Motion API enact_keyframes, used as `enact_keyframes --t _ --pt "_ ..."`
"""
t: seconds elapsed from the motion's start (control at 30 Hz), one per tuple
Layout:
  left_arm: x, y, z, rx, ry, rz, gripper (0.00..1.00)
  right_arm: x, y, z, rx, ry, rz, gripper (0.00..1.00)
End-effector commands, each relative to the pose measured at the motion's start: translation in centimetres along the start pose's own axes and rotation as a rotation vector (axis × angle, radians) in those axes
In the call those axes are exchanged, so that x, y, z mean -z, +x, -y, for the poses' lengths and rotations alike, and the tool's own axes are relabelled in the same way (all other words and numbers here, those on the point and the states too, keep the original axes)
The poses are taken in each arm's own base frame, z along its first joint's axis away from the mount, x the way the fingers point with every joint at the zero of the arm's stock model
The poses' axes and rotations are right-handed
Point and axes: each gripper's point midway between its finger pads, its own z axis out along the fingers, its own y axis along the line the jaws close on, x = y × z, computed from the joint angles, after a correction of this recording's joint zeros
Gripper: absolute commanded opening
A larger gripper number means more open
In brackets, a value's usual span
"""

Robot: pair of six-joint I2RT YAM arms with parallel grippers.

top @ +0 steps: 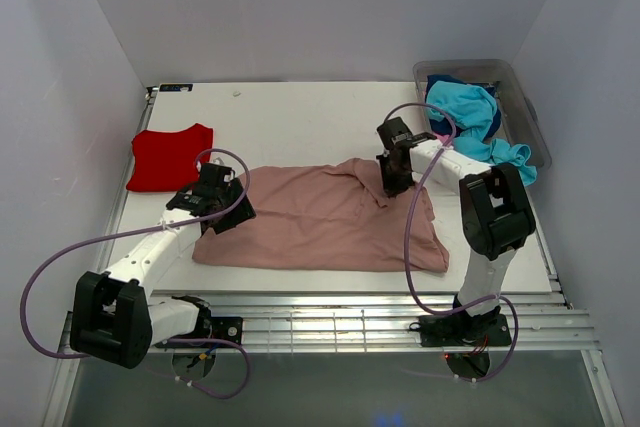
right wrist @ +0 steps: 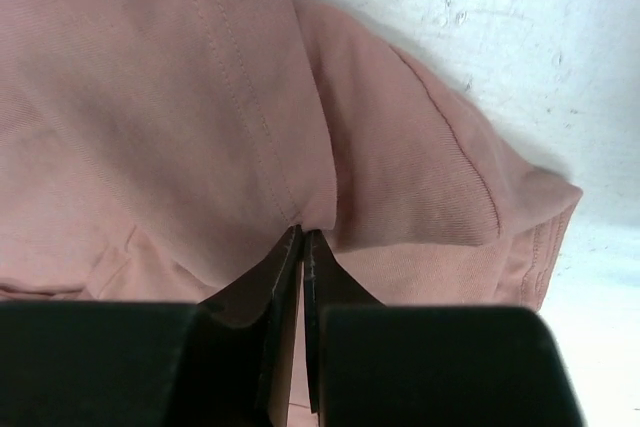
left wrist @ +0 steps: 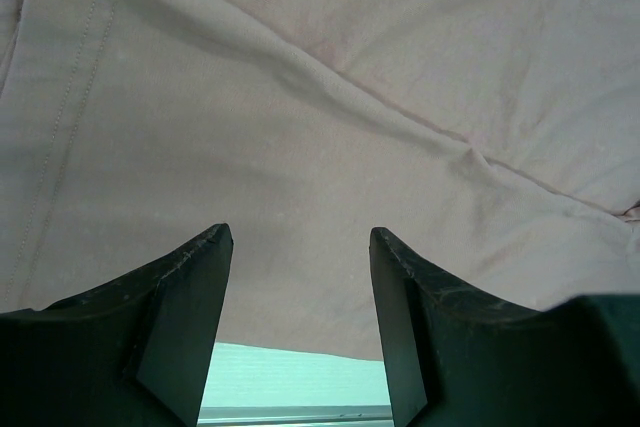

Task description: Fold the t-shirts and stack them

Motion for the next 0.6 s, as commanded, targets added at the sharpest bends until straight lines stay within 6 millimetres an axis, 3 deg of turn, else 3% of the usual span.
enact_keyframes --t 0.0,0.13,0.2,0.4,0.47,0.57 --pt "0.5 -0.2 -0.4 0.007 -0.004 0.023 0.68 2.8 -3.5 -1.1 0.024 -0.025 0.111 0.08" --pt "0.4 0.3 -0.6 0.014 -0.002 0.012 0.68 5.7 -6.1 -4.4 0.125 -0.086 0.198 0.08" --pt "0.3 0.6 -0.7 0.018 -0.003 0.006 0.68 5.9 -6.0 -5.7 0.176 -0.107 0.204 0.08" --pt "0.5 0.4 -0.6 0.016 0.002 0.015 0.68 3.1 -1.4 -9.0 0.28 -0.156 0.061 0.08" --pt "0.6 0.3 -0.6 0.013 0.004 0.018 0.68 2.4 0.2 -9.5 0.31 -0.163 0.014 0.12" --pt "0.6 0.3 -0.5 0.011 0.005 0.017 0.68 2.0 0.8 -9.0 0.331 -0.104 0.01 0.24"
